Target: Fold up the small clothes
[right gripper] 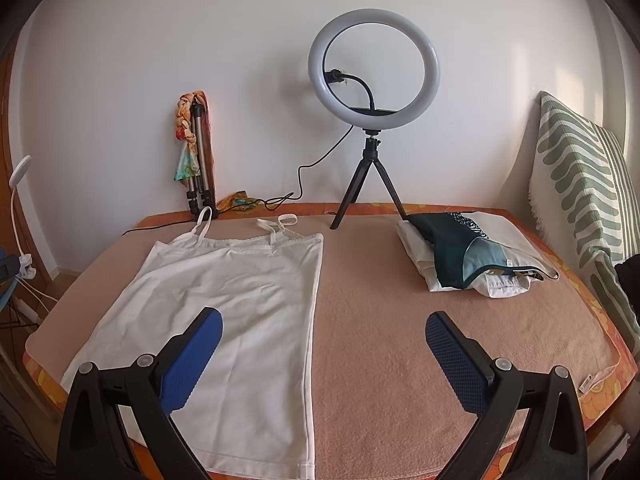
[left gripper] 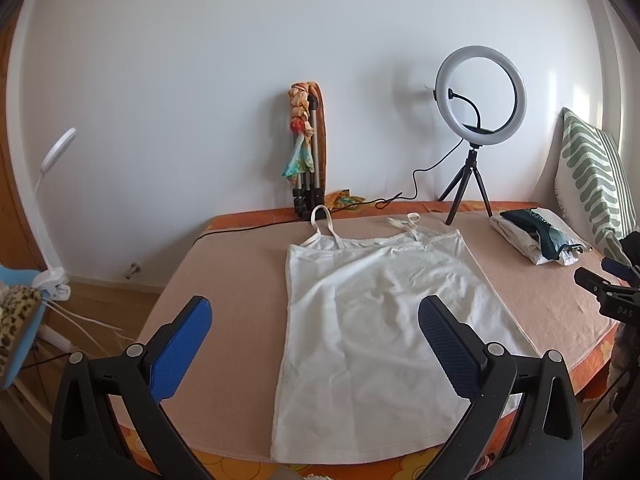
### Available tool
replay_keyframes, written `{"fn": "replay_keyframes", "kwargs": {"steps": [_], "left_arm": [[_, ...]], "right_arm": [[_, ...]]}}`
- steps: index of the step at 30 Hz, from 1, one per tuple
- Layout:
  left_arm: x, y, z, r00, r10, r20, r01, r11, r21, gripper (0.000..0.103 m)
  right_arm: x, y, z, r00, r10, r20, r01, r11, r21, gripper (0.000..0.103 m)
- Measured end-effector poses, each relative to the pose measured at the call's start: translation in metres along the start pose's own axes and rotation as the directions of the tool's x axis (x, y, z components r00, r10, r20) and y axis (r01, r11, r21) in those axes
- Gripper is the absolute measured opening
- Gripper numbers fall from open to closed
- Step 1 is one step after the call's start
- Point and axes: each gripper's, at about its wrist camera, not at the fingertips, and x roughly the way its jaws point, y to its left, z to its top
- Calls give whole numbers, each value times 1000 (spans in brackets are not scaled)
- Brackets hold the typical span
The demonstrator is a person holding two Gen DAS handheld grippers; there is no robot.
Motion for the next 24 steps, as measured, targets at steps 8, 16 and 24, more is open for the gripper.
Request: {"fn": "replay_keyframes", "kwargs": {"steps": [8,16,24], "left_arm": [[-4,-1,4,1000,-2,10,2,1000,4,103],[-5,-3,-1,1000,-1,17,1,1000,3,103],[-5,-3,-1,1000,1,17,-1,1000,3,103]], "right_arm": [[1,0,0,1000,-3,-3,3,1000,-2,102],[1,0,0,1000,-3,-4,3,1000,-1,102],[2,1,-1,1000,-6,-4,6,1000,0,102]]}}
